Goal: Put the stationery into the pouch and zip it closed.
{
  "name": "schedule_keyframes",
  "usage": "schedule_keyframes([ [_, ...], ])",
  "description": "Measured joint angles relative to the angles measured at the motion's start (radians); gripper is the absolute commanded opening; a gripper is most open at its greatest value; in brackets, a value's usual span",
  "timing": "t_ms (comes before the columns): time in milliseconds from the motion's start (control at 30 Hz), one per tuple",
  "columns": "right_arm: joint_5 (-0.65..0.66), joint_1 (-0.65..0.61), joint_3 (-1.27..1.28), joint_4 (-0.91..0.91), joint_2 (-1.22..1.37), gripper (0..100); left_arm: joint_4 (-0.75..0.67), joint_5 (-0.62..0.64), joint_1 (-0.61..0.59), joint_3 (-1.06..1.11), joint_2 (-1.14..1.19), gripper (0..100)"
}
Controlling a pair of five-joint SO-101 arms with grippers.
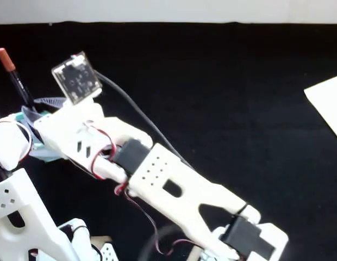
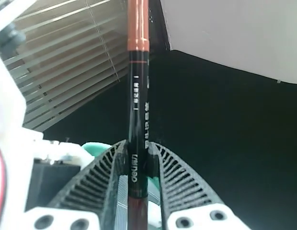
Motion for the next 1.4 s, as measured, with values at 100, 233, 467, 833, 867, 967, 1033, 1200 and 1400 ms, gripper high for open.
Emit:
schedule_keyframes([
  [100,0.0,0.0,0.098,-0.049,-0.058,2.1,0.0,0.0,0.002,0.002,0.0,1],
  [233,0.0,0.0,0.163,-0.058,-0.117,13.6,0.0,0.0,0.002,0.002,0.0,1],
  [467,0.002,0.0,0.19,-0.048,-0.14,19.5,0.0,0.0,0.002,0.003,0.0,1],
  [833,0.002,0.0,0.044,0.08,-0.137,19.5,0.0,0.0,-0.009,0.003,0.0,1],
  [867,0.002,0.002,0.009,0.103,-0.137,19.5,0.0,0.0,-0.009,0.003,0.0,1],
  [967,0.002,0.006,-0.101,0.198,-0.137,19.5,0.0,0.0,-0.009,0.003,0.0,1],
  [1033,0.002,0.021,-0.186,0.272,-0.137,19.5,0.0,0.0,-0.009,0.003,0.0,1],
  [1200,0.002,0.103,-0.439,0.488,-0.137,19.5,0.0,0.0,-0.009,0.003,0.0,1],
  [1400,0.051,0.213,-0.574,0.812,-0.14,19.8,0.0,0.0,-0.009,0.003,0.0,1],
])
